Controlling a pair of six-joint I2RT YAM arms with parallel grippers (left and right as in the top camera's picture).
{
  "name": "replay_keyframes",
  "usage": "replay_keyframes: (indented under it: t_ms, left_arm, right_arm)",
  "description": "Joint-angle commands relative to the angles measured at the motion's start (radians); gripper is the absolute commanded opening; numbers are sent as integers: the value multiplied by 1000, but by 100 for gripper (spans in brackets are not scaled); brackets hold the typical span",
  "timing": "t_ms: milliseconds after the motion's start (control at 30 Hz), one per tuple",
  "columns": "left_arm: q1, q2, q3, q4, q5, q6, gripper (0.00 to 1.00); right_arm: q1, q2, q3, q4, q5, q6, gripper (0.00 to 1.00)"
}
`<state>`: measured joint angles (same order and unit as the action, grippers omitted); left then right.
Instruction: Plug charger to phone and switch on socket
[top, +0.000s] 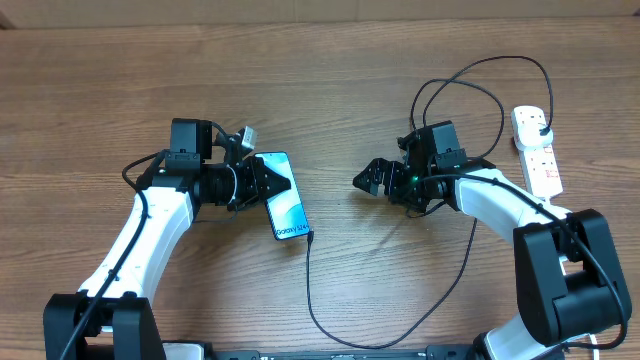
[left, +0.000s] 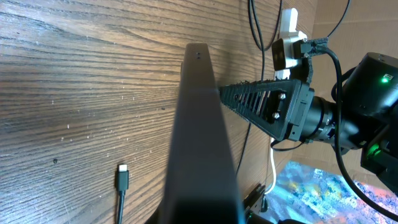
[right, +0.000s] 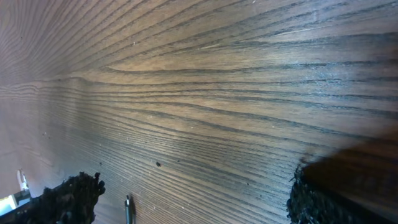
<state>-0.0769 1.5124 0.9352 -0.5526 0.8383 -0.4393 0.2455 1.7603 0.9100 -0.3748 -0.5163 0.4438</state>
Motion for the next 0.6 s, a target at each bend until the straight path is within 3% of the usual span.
replay_keyframes:
  t_ms: [0,567]
  left_arm:
    - [3,-13,-6,3,50,-3,4]
    - [3,-13,-6,3,49,-3,4]
  right_arm:
    - [-4,18,-21,-13,71,-4,100]
    - [-4,18,-21,-21,71,-4,100]
